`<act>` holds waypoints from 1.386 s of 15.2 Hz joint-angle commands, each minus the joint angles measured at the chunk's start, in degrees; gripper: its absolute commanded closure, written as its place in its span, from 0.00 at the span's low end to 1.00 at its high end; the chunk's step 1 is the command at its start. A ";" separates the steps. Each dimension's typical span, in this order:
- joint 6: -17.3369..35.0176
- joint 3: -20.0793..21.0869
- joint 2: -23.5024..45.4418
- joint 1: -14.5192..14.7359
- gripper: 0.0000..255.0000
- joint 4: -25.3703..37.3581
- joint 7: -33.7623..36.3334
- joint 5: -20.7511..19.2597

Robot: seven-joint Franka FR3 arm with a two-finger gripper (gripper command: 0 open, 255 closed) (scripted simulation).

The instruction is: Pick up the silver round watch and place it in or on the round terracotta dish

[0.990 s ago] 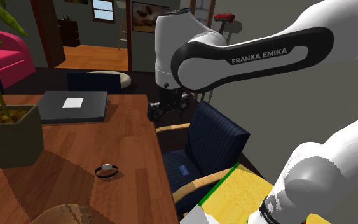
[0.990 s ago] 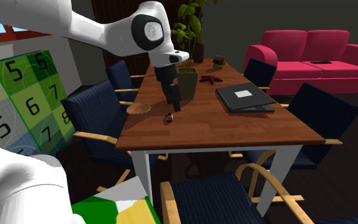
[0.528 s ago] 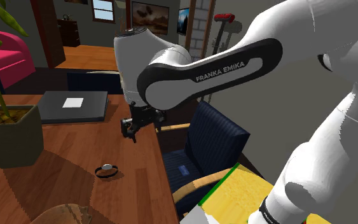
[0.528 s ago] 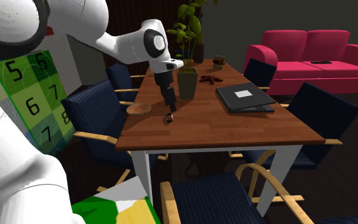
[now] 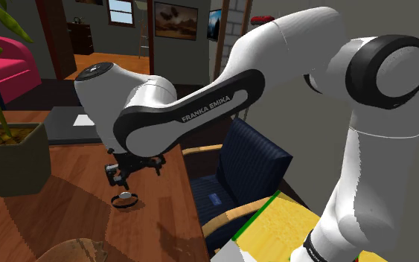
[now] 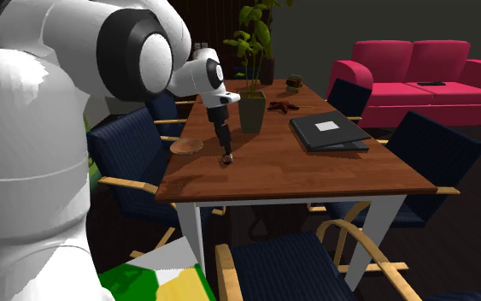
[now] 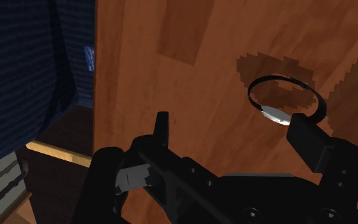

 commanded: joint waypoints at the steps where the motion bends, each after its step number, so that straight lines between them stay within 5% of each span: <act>1: -1.94 -0.35 5.83 2.62 0.00 5.29 2.99 -2.97; 3: -2.87 -0.87 8.77 4.28 0.00 8.06 4.22 -4.24; 10: 2.06 -1.86 10.16 3.61 0.00 4.24 5.27 -5.82; 18: 2.06 -1.86 10.15 3.61 0.00 4.24 5.27 -5.81; 19: 2.06 -1.86 10.15 3.61 1.00 4.24 5.27 -5.81; 21: 2.06 -1.86 10.15 3.61 1.00 4.24 5.27 -5.81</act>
